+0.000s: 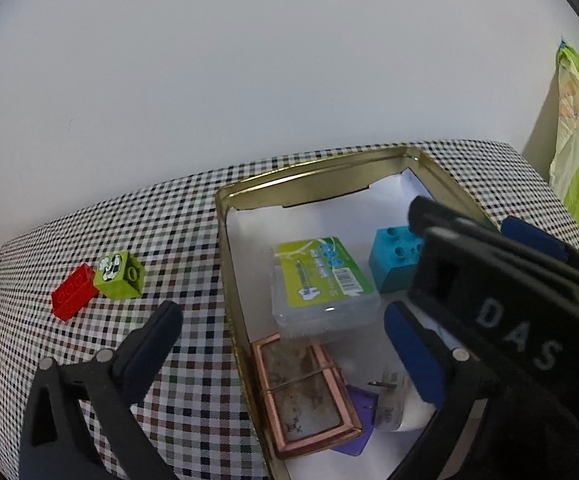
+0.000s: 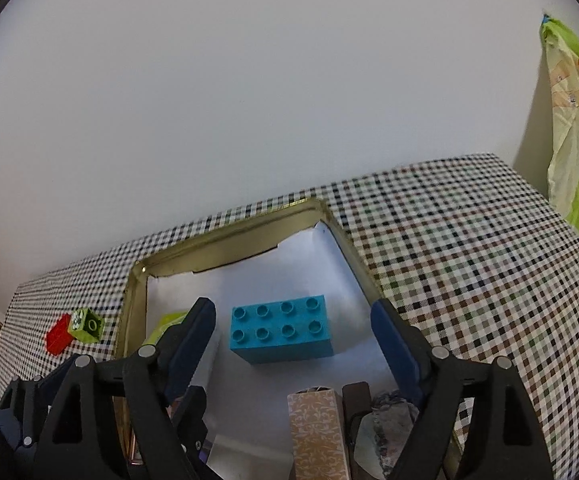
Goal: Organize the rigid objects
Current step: 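Open both tools releasing the floss case and blue block into the tin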
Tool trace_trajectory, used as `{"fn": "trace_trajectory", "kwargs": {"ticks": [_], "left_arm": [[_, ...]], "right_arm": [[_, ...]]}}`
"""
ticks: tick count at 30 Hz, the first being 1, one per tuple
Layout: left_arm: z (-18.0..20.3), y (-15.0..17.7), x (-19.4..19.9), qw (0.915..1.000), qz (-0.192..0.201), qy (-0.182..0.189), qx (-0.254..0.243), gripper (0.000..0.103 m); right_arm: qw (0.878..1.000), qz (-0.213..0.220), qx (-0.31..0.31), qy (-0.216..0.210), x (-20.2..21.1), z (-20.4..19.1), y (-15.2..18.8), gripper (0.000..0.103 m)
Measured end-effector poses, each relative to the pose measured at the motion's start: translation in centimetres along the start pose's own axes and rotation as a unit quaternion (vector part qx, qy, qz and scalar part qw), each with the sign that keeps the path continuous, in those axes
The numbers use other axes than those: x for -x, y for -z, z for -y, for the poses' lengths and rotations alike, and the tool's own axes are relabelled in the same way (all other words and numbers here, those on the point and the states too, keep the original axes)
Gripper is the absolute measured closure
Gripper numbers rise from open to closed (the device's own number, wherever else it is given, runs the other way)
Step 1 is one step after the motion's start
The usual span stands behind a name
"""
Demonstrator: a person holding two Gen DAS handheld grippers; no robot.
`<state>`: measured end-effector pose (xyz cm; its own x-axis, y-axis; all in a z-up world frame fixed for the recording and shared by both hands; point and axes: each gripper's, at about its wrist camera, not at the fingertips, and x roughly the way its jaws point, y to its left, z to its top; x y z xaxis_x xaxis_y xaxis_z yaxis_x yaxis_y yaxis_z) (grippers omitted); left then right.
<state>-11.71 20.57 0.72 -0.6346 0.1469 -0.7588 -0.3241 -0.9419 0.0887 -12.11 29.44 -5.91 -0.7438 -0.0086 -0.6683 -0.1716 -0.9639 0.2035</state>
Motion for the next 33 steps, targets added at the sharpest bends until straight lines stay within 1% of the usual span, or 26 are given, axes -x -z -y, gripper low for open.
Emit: {"fn": "trace_trajectory", "kwargs": {"ticks": [4,5,7,9,12,16,18,22,25,29,33], "left_arm": [[0.1,0.1,0.4,0.9998,0.014,-0.011,0.004,0.001],[0.1,0.1,0.7,0.9997,0.02,-0.014,0.004,0.001],[0.1,0.1,0.9,0.9995,0.028,-0.017,0.004,0.001],[0.1,0.2,1.1,0.9992,0.035,-0.02,0.005,0.001],[-0.1,0.3,1.5,0.9986,0.047,-0.022,0.012,0.001],[-0.7,0.4,2.0,0.9973,0.064,-0.019,0.029,0.001],[-0.6,0.7,2.6,0.9957,0.082,-0.03,0.032,0.001],[-0.9,1.6,3.6,0.9932,0.11,-0.027,0.03,0.001],[-1.3,2.7,4.0,0.991,0.124,-0.035,0.036,0.001],[-2.0,3.4,4.6,0.9878,0.145,-0.026,0.052,0.001],[-1.9,4.3,5.3,0.984,0.171,-0.019,0.048,0.001]], "right_arm": [[1.0,0.025,-0.015,-0.002,1.2,0.6,0.2,0.021],[0.999,0.028,-0.016,0.004,1.5,0.7,0.3,0.021],[1.0,0.026,-0.005,0.016,2.0,0.8,0.5,0.021],[1.0,0.026,0.001,0.014,2.3,0.9,0.7,0.021],[0.999,0.039,0.0,0.019,3.1,1.4,1.2,0.021],[0.998,0.05,0.016,0.038,3.4,1.5,2.1,0.021],[0.998,0.059,0.013,0.032,3.7,1.7,2.3,0.021],[0.996,0.081,0.018,0.039,4.4,1.7,2.8,0.021],[0.994,0.098,0.016,0.041,4.6,1.6,3.2,0.021],[0.991,0.129,0.008,0.04,5.7,1.8,4.2,0.021],[0.989,0.143,-0.004,0.044,6.0,1.8,5.0,0.021]]}}
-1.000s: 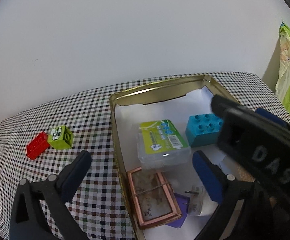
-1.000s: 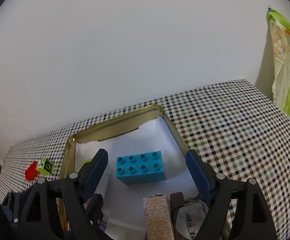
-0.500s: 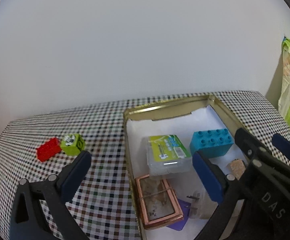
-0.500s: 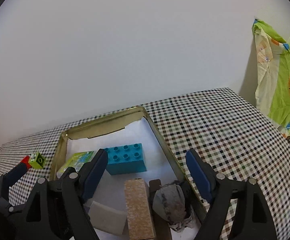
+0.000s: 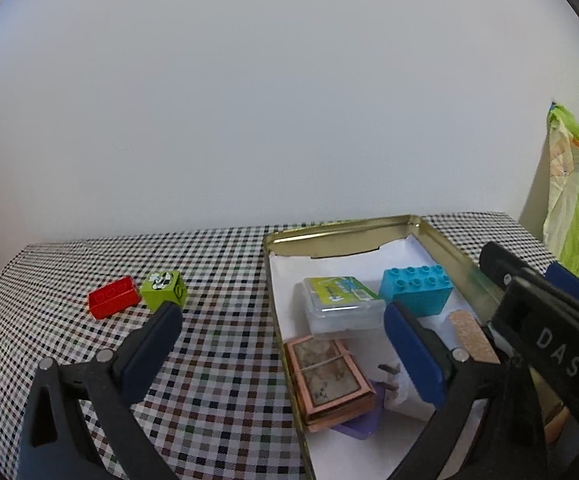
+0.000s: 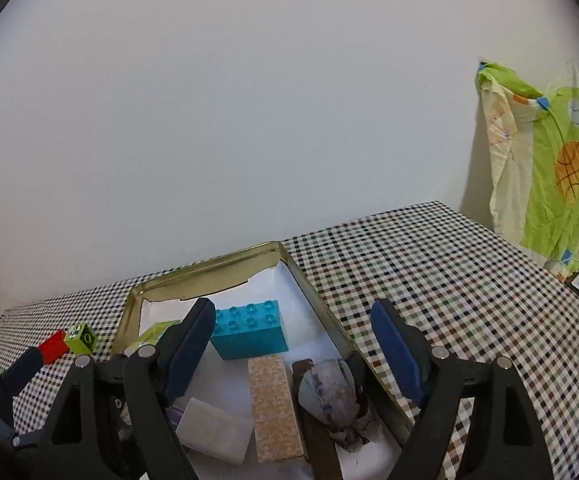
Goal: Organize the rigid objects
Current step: 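Open both tools releasing the floss case and blue block into the tin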
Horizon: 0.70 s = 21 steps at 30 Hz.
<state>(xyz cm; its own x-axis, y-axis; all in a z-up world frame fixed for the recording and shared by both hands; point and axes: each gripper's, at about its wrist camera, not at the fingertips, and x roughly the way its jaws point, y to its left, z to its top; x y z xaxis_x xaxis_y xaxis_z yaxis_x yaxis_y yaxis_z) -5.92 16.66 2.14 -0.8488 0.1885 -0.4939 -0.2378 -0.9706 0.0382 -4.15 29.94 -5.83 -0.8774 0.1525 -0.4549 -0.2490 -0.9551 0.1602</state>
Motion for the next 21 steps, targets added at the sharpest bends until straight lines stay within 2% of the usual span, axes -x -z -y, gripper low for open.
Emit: {"fn": "trace_trajectory", "kwargs": {"ticks": [7,21], "left_arm": [[0.5,0.8,0.3,0.9995,0.027,-0.003,-0.016,0.001],[-0.6,1.7,2.1,0.9971,0.075,0.003,-0.011,0.001]], "right_arm": [[1.0,0.004,-0.021,0.006,0.4,0.2,1.2,0.021],[0.997,0.07,0.004,0.043,2.8,-0.6,3.3,0.021]]}}
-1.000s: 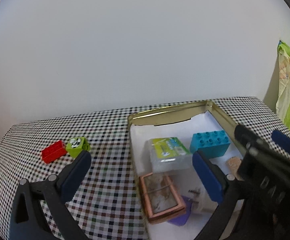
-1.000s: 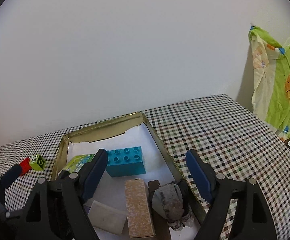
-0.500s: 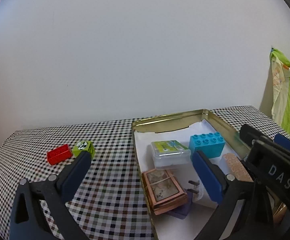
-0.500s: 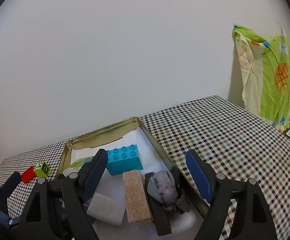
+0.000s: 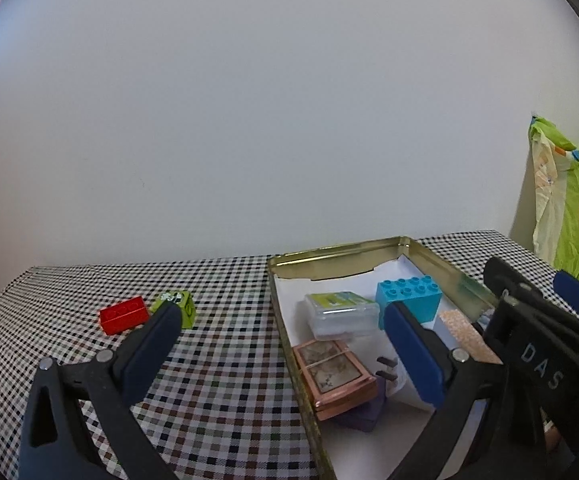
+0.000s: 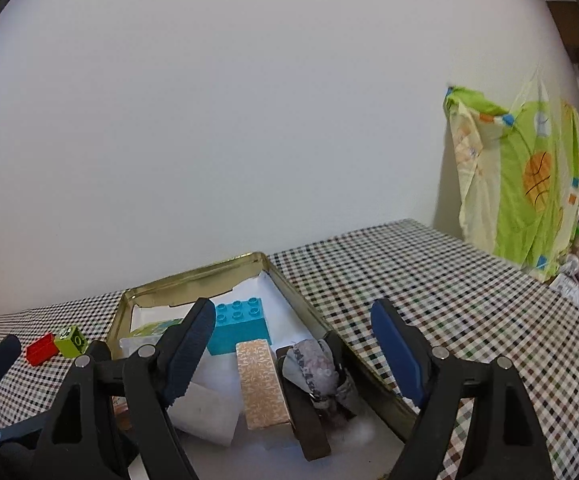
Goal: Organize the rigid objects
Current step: 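Open both tools releasing the floss case and blue block into the tin, then move both open tools away from the tin toward the red and green bricks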
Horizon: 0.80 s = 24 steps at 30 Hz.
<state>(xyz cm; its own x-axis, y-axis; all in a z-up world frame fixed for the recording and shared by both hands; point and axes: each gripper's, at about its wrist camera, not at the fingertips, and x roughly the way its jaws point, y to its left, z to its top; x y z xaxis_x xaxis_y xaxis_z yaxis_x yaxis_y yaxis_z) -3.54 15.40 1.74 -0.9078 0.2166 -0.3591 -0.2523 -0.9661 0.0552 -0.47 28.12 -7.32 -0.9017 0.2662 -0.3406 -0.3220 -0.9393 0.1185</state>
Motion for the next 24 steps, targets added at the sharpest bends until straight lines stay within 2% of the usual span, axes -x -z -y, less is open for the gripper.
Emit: {"fn": "trace_trajectory", "kwargs": {"ticks": [7,15,24], "left_arm": [[-0.1,0.3,1.8,0.9998,0.018,-0.002,-0.011,0.001],[-0.6,0.9,2.7,0.9998,0.017,0.002,-0.01,0.001],[-2.0,1.3,3.2,0.9999,0.014,0.004,0.0,0.001]], "right_arm": [[1.0,0.02,-0.001,0.01,1.5,0.0,0.2,0.021],[1.0,0.021,-0.012,0.005,2.6,-0.4,0.7,0.021],[0.999,0.05,0.009,0.007,5.1,-1.8,1.3,0.021]]}}
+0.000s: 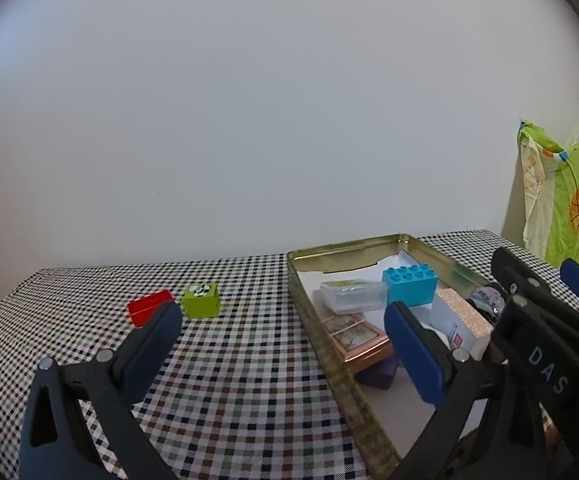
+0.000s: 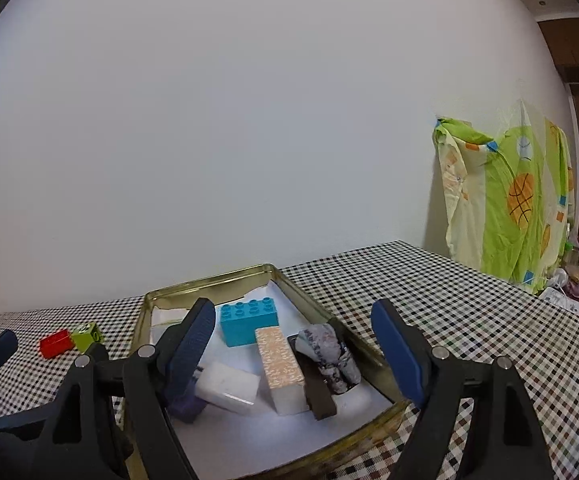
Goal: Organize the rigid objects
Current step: 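Move both open tools away from the tin toward the red and green bricks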
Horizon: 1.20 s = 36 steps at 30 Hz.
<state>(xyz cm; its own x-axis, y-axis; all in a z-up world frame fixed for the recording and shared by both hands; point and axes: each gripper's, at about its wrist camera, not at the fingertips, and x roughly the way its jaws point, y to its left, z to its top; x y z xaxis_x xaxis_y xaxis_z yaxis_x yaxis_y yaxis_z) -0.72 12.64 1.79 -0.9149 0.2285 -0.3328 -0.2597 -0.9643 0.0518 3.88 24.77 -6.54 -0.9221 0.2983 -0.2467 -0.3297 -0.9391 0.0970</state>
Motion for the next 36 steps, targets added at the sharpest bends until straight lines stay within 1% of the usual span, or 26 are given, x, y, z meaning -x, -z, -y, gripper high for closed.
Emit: {"fn": "trace_trajectory", "kwargs": {"ticks": [8,13,21,28,32,36], "left_arm": [[-1.7,0.2,1.0,1.0,0.003,0.0,0.007,0.001],[-2.9,0.4,1.6,0.9999,0.009,-0.01,0.0,0.001],[-6.0,0.6,1.5,0.9993,0.009,-0.035,-0.006,0.001],[-8.9,0.8,1.1,0.9983,0.007,-0.058,0.001,0.001],[-10.3,0.9,0.6,0.9978,0.003,-0.066,0.004,0.001],[-11.7,0.8,-0.3,0.997,-0.003,-0.077,0.002,0.001]], "right_arm": [[1.0,0.015,-0.02,0.007,2.4,-0.2,0.4,0.021],[1.0,0.005,-0.024,0.002,2.7,-1.5,0.6,0.021],[1.0,-0.002,-0.005,-0.022,2.7,-4.5,0.9,0.021],[0.999,-0.011,0.01,-0.044,2.2,-8.0,1.2,0.021],[0.998,-0.009,0.021,-0.051,2.1,-9.6,1.2,0.021],[0.998,-0.018,0.029,-0.062,1.2,-11.0,1.2,0.021]]}}
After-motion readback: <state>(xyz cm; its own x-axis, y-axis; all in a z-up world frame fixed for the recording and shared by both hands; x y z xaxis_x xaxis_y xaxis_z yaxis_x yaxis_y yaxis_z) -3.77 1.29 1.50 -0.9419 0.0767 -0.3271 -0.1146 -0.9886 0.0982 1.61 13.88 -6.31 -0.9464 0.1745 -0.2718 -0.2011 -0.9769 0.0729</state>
